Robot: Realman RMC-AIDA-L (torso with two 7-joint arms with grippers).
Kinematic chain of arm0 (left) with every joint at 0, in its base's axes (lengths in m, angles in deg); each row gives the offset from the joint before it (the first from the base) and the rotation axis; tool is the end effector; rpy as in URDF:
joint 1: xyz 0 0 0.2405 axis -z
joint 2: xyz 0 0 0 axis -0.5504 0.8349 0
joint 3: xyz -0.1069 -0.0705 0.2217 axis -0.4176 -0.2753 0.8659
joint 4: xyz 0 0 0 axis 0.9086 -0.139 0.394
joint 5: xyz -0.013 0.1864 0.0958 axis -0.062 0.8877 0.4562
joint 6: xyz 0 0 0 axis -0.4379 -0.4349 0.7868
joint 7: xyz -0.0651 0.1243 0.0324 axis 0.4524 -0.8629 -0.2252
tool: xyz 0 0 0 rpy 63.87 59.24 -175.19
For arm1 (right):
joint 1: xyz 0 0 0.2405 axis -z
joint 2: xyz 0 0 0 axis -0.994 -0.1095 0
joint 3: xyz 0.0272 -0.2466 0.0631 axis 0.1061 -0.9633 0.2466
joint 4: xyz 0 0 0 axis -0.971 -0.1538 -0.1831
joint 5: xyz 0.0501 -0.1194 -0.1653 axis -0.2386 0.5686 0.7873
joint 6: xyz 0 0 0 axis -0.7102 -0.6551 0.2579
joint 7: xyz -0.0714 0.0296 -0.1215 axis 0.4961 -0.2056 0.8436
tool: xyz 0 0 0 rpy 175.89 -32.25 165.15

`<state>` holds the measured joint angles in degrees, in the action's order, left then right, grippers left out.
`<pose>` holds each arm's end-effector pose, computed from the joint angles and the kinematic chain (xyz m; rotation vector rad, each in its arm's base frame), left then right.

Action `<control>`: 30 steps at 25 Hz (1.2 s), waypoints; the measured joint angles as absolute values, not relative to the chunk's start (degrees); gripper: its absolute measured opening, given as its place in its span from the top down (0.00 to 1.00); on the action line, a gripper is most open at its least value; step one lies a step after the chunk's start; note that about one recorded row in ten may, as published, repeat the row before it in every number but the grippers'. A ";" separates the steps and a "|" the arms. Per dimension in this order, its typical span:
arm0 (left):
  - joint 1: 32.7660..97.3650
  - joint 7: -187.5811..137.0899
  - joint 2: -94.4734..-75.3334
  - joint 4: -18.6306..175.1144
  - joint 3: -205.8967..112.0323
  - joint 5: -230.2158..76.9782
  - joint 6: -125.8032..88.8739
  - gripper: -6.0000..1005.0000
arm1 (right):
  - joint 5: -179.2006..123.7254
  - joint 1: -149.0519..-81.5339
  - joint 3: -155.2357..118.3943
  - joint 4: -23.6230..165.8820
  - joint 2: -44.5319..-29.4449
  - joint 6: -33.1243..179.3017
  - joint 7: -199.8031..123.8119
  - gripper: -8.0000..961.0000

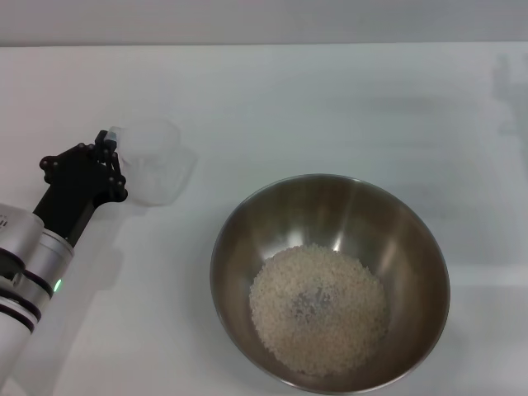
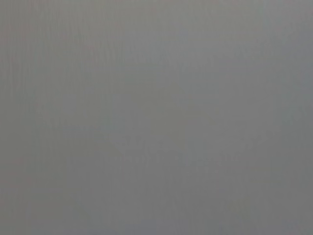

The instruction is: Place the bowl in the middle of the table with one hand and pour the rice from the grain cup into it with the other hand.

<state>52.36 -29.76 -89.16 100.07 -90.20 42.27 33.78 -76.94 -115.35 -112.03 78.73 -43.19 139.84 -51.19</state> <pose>-0.3116 0.2994 -0.0676 -1.8120 -0.4764 -0.5770 0.2845 0.3768 0.0517 -1.2713 0.4587 1.0416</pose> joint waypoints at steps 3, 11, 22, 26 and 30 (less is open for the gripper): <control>52.38 -29.93 -89.16 100.07 -90.20 42.24 32.90 0.90 | -76.92 -115.35 -112.03 78.72 -43.19 139.85 -51.20 0.55; 52.47 -30.10 -89.17 100.02 -90.07 42.18 31.53 0.89 | -76.85 -115.62 -112.03 78.73 -43.12 139.85 -51.25 0.55; 50.79 -29.60 -89.07 99.94 -89.75 42.22 31.99 0.74 | -76.79 -115.76 -112.03 79.24 -43.10 139.84 -51.27 0.55; 49.63 -29.58 -88.94 100.00 -89.73 42.46 32.69 0.65 | -76.79 -115.83 -112.03 79.25 -43.10 139.84 -51.27 0.55; 48.05 -29.56 -88.92 99.91 -89.60 42.51 35.13 0.57 | -76.79 -115.88 -112.03 79.24 -43.10 139.84 -51.12 0.55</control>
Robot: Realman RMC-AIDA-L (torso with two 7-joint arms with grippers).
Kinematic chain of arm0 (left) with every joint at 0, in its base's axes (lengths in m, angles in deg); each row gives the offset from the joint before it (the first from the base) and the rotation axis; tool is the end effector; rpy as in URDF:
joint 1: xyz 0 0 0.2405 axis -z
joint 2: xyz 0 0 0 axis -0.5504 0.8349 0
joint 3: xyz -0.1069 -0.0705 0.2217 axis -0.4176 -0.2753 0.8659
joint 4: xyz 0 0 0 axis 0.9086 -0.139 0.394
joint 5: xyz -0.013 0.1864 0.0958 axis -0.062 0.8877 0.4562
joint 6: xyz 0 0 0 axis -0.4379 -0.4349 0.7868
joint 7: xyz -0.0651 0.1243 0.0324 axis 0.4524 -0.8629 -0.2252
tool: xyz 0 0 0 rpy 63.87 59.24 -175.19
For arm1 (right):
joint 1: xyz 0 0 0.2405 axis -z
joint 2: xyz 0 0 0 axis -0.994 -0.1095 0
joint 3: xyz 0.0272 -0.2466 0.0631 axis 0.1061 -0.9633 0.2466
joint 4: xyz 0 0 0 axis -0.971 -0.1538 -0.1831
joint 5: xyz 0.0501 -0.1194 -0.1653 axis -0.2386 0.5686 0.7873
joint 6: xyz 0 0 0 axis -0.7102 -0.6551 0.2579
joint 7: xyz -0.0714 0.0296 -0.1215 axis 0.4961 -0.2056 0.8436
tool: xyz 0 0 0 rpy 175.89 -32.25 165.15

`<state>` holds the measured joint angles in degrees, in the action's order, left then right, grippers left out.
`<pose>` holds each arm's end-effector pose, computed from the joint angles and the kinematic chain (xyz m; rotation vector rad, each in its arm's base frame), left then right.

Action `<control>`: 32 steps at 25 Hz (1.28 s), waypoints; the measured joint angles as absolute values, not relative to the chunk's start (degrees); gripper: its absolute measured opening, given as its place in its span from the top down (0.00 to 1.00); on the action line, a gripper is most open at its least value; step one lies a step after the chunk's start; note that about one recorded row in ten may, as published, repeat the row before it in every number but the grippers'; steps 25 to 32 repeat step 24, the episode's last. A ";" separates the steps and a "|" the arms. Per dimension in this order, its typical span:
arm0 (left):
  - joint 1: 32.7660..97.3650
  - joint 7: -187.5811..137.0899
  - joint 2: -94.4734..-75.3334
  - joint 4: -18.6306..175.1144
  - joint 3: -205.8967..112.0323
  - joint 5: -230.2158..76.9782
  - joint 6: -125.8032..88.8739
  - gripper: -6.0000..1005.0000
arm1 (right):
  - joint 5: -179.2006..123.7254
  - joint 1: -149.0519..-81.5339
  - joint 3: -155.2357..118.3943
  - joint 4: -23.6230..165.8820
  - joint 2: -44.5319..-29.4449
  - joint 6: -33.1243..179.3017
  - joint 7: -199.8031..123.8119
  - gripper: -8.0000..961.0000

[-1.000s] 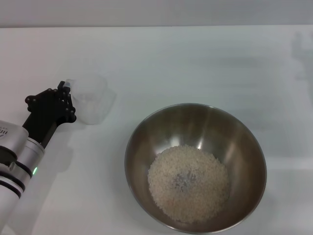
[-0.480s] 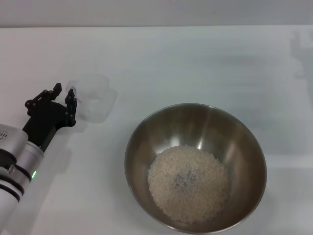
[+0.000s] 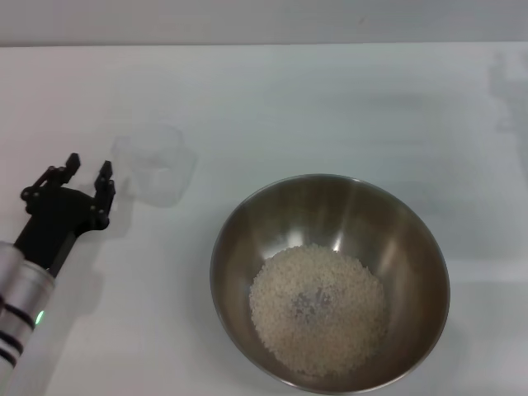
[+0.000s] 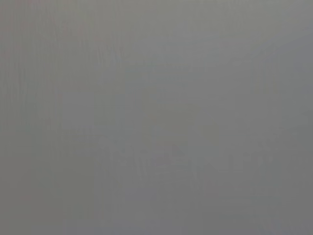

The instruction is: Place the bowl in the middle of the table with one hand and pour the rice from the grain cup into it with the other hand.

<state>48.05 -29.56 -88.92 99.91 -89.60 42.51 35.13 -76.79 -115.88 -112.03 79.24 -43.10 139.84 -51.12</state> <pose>-0.3316 0.2744 -0.0656 -1.7900 -0.5205 -0.5406 0.2788 0.3805 0.0525 -1.2757 0.4465 1.0567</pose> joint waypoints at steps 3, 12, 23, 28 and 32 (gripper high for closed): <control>46.78 -29.55 -88.88 99.94 -89.59 42.52 37.83 0.55 | -76.80 -115.87 -112.14 79.06 -43.10 139.76 -50.74 0.55; 45.05 -29.31 -88.99 100.23 -89.51 42.62 51.57 0.50 | -76.81 -115.39 -119.25 77.20 -43.24 139.16 -50.41 0.55; 50.26 -26.65 -89.02 99.99 -91.25 42.22 54.44 0.29 | -76.81 -114.73 -128.76 75.66 -43.37 139.05 -50.41 0.55; 50.35 -26.65 -89.03 100.02 -91.63 42.21 54.40 0.27 | -76.81 -114.59 -128.90 75.65 -43.37 139.05 -50.50 0.55; 50.35 -26.65 -89.03 100.02 -91.63 42.21 54.40 0.27 | -76.81 -114.59 -128.90 75.65 -43.37 139.05 -50.50 0.55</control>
